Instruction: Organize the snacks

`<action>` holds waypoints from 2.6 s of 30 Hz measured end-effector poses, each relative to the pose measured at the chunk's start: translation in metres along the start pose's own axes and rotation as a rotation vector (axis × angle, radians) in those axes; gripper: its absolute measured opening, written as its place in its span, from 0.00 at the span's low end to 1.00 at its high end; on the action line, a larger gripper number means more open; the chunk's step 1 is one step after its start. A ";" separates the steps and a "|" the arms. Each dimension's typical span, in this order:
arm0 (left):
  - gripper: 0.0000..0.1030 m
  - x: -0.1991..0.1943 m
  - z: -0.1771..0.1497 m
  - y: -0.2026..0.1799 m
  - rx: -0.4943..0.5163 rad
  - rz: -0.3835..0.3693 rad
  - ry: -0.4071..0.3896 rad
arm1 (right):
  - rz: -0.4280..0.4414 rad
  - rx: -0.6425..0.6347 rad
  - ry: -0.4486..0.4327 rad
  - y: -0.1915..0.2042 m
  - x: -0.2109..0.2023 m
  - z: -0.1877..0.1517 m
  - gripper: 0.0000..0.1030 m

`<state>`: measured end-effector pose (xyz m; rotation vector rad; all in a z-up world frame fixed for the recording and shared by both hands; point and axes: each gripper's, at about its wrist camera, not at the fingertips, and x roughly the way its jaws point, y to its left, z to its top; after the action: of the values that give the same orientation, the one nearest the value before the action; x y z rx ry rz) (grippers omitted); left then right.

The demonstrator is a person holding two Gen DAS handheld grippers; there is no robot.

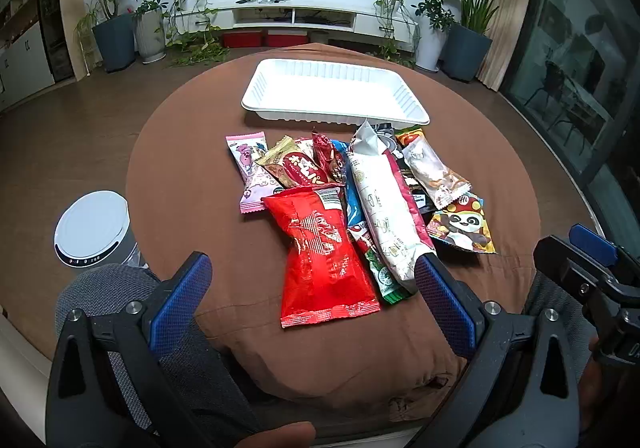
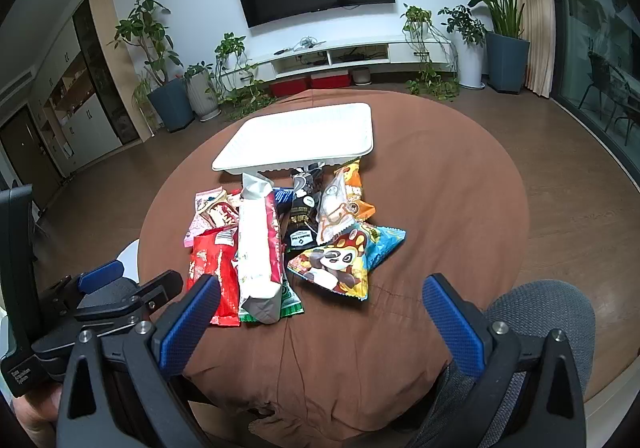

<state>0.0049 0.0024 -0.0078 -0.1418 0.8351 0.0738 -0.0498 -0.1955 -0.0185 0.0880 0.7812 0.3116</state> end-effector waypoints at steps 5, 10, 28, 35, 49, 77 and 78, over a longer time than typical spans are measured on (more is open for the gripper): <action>1.00 0.001 0.000 0.002 -0.001 0.001 0.002 | -0.002 -0.004 0.017 0.001 -0.001 0.006 1.00; 1.00 0.004 -0.001 0.006 -0.004 0.006 0.004 | -0.003 -0.004 0.022 0.000 0.000 0.005 1.00; 1.00 0.006 -0.003 0.023 -0.028 -0.108 -0.067 | 0.126 0.085 0.088 -0.011 0.009 0.004 1.00; 1.00 0.016 0.000 0.043 -0.110 -0.120 0.061 | 0.265 0.122 0.110 -0.016 0.010 0.002 1.00; 1.00 0.027 -0.010 0.033 -0.047 -0.155 0.076 | 0.479 0.251 0.179 -0.026 0.034 0.003 0.98; 0.55 0.115 0.022 0.021 -0.030 -0.114 0.266 | 0.352 0.020 0.153 -0.014 0.058 0.021 0.85; 0.50 0.116 0.022 0.022 -0.041 -0.142 0.265 | 0.352 0.017 0.154 -0.013 0.058 0.021 0.85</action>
<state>0.0960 0.0289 -0.0811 -0.2525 1.0852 -0.0633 0.0070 -0.1890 -0.0454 0.2210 0.9210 0.6506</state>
